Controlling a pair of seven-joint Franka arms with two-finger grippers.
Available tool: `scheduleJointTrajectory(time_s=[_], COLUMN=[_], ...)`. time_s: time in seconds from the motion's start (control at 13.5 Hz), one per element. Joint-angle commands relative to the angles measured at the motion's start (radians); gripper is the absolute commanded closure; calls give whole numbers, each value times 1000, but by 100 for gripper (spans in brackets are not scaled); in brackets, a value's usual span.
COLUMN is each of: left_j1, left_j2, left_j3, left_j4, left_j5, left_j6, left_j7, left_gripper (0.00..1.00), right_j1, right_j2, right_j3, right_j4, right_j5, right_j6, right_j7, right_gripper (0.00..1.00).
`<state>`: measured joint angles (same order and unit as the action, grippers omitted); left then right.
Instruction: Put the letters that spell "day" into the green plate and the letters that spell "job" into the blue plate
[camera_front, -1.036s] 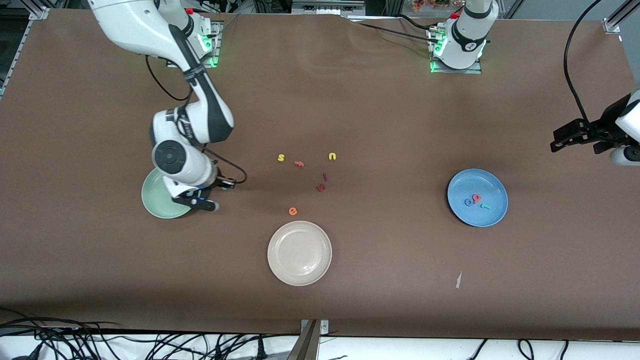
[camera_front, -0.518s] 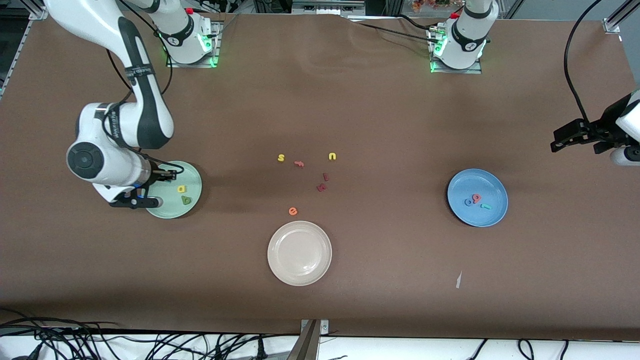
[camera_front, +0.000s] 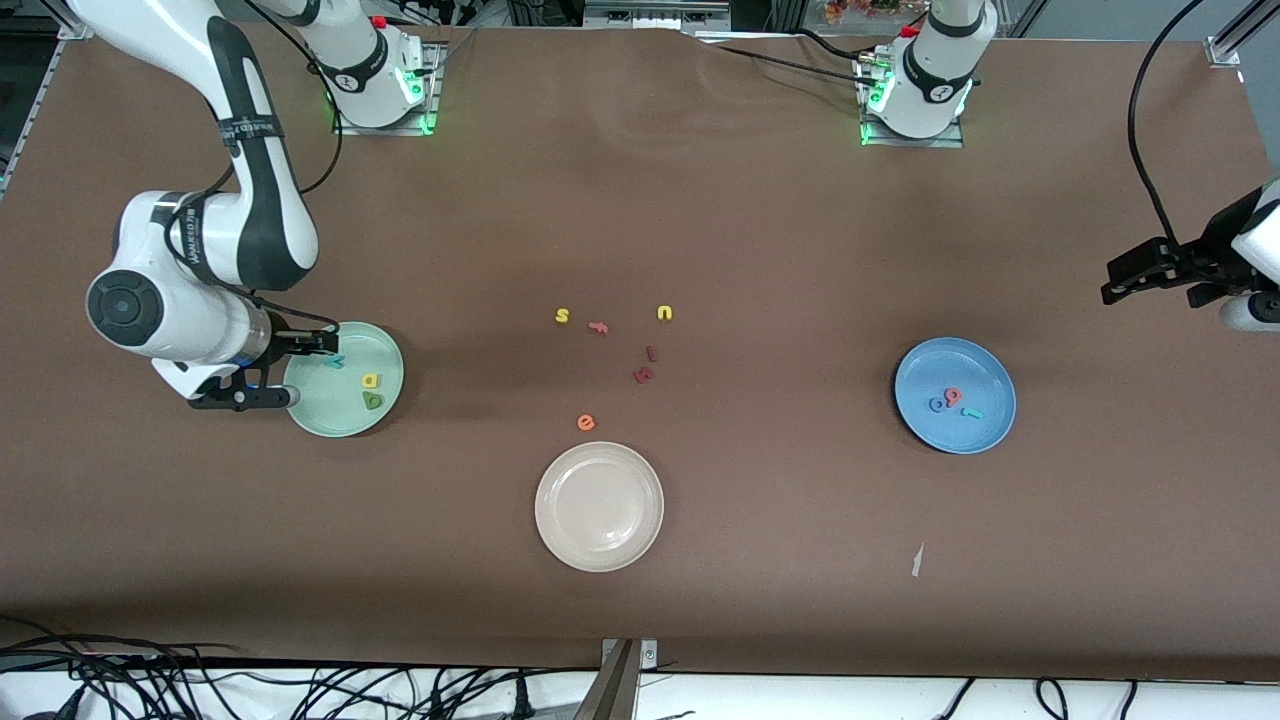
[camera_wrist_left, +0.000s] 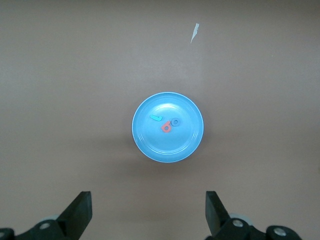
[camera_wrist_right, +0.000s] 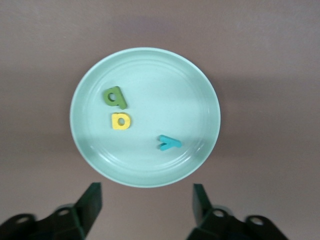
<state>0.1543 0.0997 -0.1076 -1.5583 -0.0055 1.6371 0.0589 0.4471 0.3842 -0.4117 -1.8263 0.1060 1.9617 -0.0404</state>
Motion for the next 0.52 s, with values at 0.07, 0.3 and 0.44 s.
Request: scheduleJointTrajectory(time_s=[0.07, 0.3, 0.44], left_j1=[7, 7, 7], left_j2=[-6, -6, -5], left_j3=[-3, -3, -1], left_j4=[3, 3, 3], left_j5=[-18, -18, -16], left_j6=[0, 0, 0], left_j7=[10, 10, 10], left_gripper=[0, 0, 0], right_j1=[-10, -2, -1], right_j2=[-7, -74, -151], right_j3=[-4, 4, 10], right_j4=[191, 245, 248], right_j5=[9, 6, -2], right_j6=[-182, -214, -219], right_j7=[0, 56, 56], right_gripper=[0, 0, 0])
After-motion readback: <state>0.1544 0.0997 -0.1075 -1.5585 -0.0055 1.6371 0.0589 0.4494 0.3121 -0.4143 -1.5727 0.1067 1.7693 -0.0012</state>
